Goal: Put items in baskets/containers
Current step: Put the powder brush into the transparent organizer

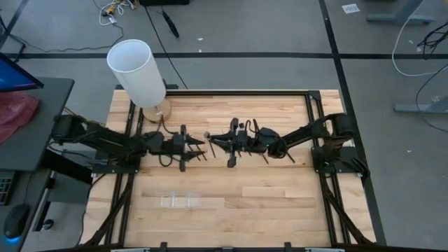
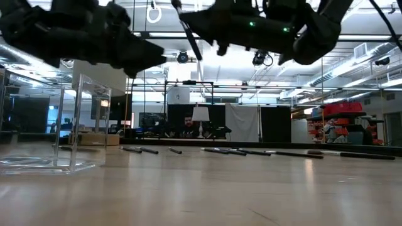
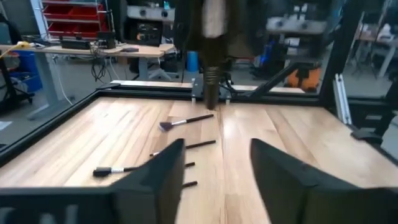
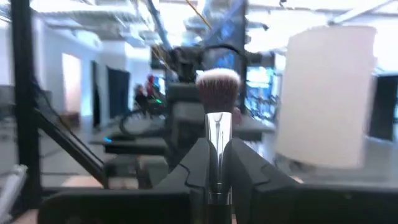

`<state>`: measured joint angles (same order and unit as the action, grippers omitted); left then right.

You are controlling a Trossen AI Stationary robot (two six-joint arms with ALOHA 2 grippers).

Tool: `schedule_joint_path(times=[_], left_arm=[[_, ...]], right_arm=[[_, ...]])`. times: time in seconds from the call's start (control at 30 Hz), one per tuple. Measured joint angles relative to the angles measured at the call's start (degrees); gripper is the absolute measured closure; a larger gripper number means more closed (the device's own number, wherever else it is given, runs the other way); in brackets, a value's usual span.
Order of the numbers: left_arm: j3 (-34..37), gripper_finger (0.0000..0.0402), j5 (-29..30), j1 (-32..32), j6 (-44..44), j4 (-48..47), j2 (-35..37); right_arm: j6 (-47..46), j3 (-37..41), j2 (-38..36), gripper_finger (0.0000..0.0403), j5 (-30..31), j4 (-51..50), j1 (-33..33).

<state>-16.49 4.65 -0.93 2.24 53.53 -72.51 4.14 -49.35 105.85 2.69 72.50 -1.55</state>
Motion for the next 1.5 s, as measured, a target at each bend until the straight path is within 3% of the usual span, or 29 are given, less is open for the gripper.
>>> schedule_joint_path(times=[0.2, 0.4, 0.63, 0.9, 1.0, 1.1, 1.27, 1.5], left_arm=[[-6.38, 0.0141, -1.54, 0.00, -2.47, 3.13, -7.64], [-8.61, 0.0150, -2.39, -0.08, -2.93, 15.54, -12.08], [-9.05, 0.0213, -2.94, -0.45, -3.13, 17.28, -12.13], [-9.03, 0.0356, -7.16, -0.98, -3.96, 17.07, -12.13], [-9.03, 0.0356, -8.63, -0.96, -3.60, 16.19, -12.13], [-9.06, 0.0356, -8.72, -1.17, -3.20, 11.97, -9.80], [-9.33, 0.0356, -2.82, -3.37, -5.73, -3.99, 0.02], [-16.12, 0.0356, 8.56, -13.93, -0.92, -41.20, 15.45]], right_arm=[[1.86, -2.14, 0.95, 0.0372, -1.85, 0.99, -0.84], [2.39, -2.18, 0.93, 0.0372, -1.86, 0.16, -1.88], [4.08, -2.20, 0.81, 0.0372, -1.70, -0.07, -2.68], [2.20, -2.22, 0.80, 0.0354, -1.39, -1.57, -2.70], [0.73, -2.24, 0.76, 0.0330, -1.63, -2.56, -2.70], [-0.26, -1.98, -0.45, 0.0302, -1.72, -5.52, -2.70], [-0.21, -1.48, -5.19, 0.0263, -1.70, -16.19, -2.68], [2.14, -1.48, -7.59, 0.0240, -1.68, -23.36, -2.68]])
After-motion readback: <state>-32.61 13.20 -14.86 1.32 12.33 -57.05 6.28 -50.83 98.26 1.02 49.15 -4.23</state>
